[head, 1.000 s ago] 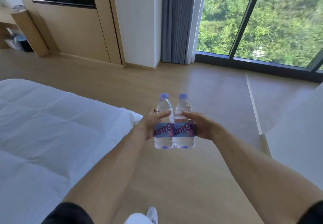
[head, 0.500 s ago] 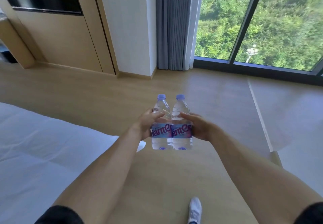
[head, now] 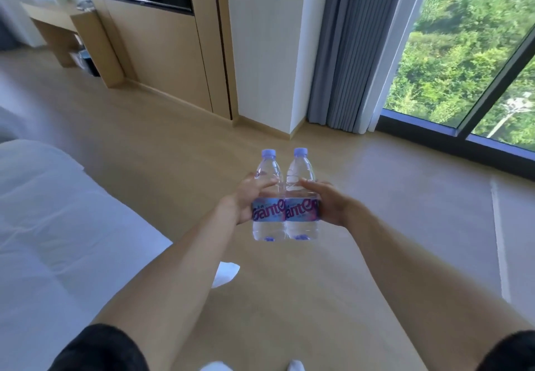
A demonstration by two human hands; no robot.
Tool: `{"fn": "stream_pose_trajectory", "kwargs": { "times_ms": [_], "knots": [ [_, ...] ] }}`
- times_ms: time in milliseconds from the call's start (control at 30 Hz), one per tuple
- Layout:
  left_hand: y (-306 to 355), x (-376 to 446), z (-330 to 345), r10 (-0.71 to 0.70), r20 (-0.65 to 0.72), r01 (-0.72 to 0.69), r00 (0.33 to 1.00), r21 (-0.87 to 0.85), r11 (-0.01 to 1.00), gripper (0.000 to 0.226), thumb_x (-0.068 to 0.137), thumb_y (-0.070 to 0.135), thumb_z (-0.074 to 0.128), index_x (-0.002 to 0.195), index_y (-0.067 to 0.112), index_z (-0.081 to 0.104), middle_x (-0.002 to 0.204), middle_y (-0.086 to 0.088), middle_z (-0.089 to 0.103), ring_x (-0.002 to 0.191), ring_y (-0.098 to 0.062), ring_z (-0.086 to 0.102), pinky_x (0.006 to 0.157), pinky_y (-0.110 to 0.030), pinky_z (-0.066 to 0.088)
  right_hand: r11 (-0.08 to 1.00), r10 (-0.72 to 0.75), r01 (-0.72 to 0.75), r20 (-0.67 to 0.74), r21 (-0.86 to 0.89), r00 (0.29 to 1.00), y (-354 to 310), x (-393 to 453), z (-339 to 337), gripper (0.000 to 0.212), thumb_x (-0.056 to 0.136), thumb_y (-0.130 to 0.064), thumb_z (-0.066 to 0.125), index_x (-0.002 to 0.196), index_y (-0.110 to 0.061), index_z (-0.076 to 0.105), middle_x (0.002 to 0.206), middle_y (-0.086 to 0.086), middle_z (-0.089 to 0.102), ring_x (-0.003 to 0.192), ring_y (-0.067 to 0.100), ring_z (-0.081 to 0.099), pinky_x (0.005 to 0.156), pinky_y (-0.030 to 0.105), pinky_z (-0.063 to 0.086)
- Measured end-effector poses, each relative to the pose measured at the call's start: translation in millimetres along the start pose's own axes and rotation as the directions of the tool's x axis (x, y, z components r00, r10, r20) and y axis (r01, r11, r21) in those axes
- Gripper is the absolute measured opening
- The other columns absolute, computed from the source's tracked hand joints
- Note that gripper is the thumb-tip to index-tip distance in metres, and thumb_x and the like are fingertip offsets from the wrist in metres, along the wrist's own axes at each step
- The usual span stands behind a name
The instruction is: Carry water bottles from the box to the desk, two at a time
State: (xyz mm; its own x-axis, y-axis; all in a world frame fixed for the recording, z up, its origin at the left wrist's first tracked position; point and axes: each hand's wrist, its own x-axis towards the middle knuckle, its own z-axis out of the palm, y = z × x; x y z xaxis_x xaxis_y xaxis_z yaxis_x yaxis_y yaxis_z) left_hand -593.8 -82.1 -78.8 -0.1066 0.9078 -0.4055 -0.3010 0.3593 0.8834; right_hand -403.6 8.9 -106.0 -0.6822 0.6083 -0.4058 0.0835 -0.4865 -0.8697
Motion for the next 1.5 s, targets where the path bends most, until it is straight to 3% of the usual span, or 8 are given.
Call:
{"fn": "stream_pose_trajectory", "kwargs": {
  "times_ms": [67,233,300,433,800,1033,1133,1500],
  "knots": [
    [12.5,19.3,2.7,-0.012,0.003,0.012,1.0,-0.01,1.0,0.012,0.097,0.015,0.06,0.099,0.016,0.048,0.09,-0.015,0.07,0.101,-0.039,0.064,0.1,-0.061,0.047,1.0,0.016,-0.015,0.034,-0.006,0.999,-15.0,21.6,-15.0,0.05,0.092,-0.035,0.069,0.128,-0.001,0.06,0.121,0.021,0.07,0.107,0.037,0.069,0.082,0.046,0.058],
    [41.8,68.9,-1.4,-0.024,0.02,0.025,1.0,-0.042,0.999,0.01,0.097,0.014,0.057,0.088,0.017,0.053,0.094,-0.016,0.068,0.092,-0.034,0.067,0.087,-0.05,0.052,1.0,0.031,-0.031,0.069,-0.006,0.997,-44.2,77.3,-40.6,0.054,0.087,-0.036,0.074,0.125,-0.001,0.061,0.117,0.021,0.071,0.102,0.036,0.071,0.076,0.041,0.059],
    [50.6,92.4,-8.7,-0.015,0.001,0.015,1.0,-0.043,0.999,0.005,0.098,0.015,0.059,0.098,0.016,0.054,0.096,-0.015,0.07,0.093,-0.033,0.068,0.093,-0.056,0.051,0.999,0.038,-0.036,0.08,-0.02,0.996,-53.5,100.9,-46.5,0.056,0.087,-0.035,0.074,0.127,0.002,0.058,0.114,0.02,0.072,0.1,0.035,0.072,0.074,0.04,0.059],
    [70.8,143.9,-32.6,-0.049,-0.114,0.055,0.992,0.05,0.997,0.043,0.093,0.03,0.069,0.13,0.023,0.05,0.117,-0.01,0.071,0.096,-0.027,0.07,0.082,-0.048,0.057,0.999,0.041,-0.04,0.07,-0.02,0.997,-78.6,159.3,-56.3,0.059,0.086,-0.032,0.074,0.13,0.002,0.055,0.112,0.018,0.074,0.098,0.033,0.073,0.072,0.039,0.06],
    [162.1,316.9,-142.3,-0.043,-0.242,0.039,0.969,-0.021,0.999,0.057,0.082,0.033,0.082,0.131,0.029,0.052,0.119,-0.008,0.072,0.107,-0.03,0.071,0.094,-0.061,0.052,0.994,0.072,-0.066,0.056,-0.09,0.996,-182.9,368.6,-50.9,0.076,0.077,-0.035,0.076,0.14,-0.003,0.047,0.119,0.021,0.07,0.108,0.037,0.07,0.085,0.044,0.058],
    [219.1,389.3,-227.4,-0.02,-0.333,-0.01,0.943,-0.09,0.996,0.079,0.075,0.036,0.087,0.144,0.027,0.048,0.123,-0.009,0.07,0.095,-0.03,0.074,0.071,-0.047,0.062,0.98,0.086,-0.062,0.124,-0.189,0.989,-236.9,489.3,-19.2,0.073,0.077,-0.037,0.077,0.138,-0.006,0.052,0.126,0.018,0.068,0.119,0.037,0.064,0.108,0.058,0.044],
    [234.4,413.0,-265.8,-0.009,-0.367,-0.042,0.93,-0.13,0.991,0.073,0.075,0.033,0.087,0.14,0.025,0.053,0.123,-0.011,0.07,0.099,-0.034,0.074,0.088,-0.062,0.056,0.965,0.136,-0.086,0.196,-0.248,0.971,-254.2,540.3,-0.9,0.066,0.083,-0.037,0.074,0.138,-0.007,0.054,0.125,0.014,0.069,0.119,0.034,0.065,0.109,0.055,0.043],
    [305.3,510.8,-400.1,0.031,-0.646,-0.217,0.762,-0.209,0.954,0.049,0.075,0.021,0.084,0.118,0.014,0.061,0.111,-0.019,0.073,0.096,-0.039,0.073,0.085,-0.063,0.056,0.924,0.244,-0.086,0.404,-0.372,0.882,-315.8,764.6,70.3,0.045,0.095,-0.029,0.066,0.135,-0.008,0.06,0.129,0.012,0.068,0.12,0.029,0.064,0.099,0.042,0.051]
  ]
}}
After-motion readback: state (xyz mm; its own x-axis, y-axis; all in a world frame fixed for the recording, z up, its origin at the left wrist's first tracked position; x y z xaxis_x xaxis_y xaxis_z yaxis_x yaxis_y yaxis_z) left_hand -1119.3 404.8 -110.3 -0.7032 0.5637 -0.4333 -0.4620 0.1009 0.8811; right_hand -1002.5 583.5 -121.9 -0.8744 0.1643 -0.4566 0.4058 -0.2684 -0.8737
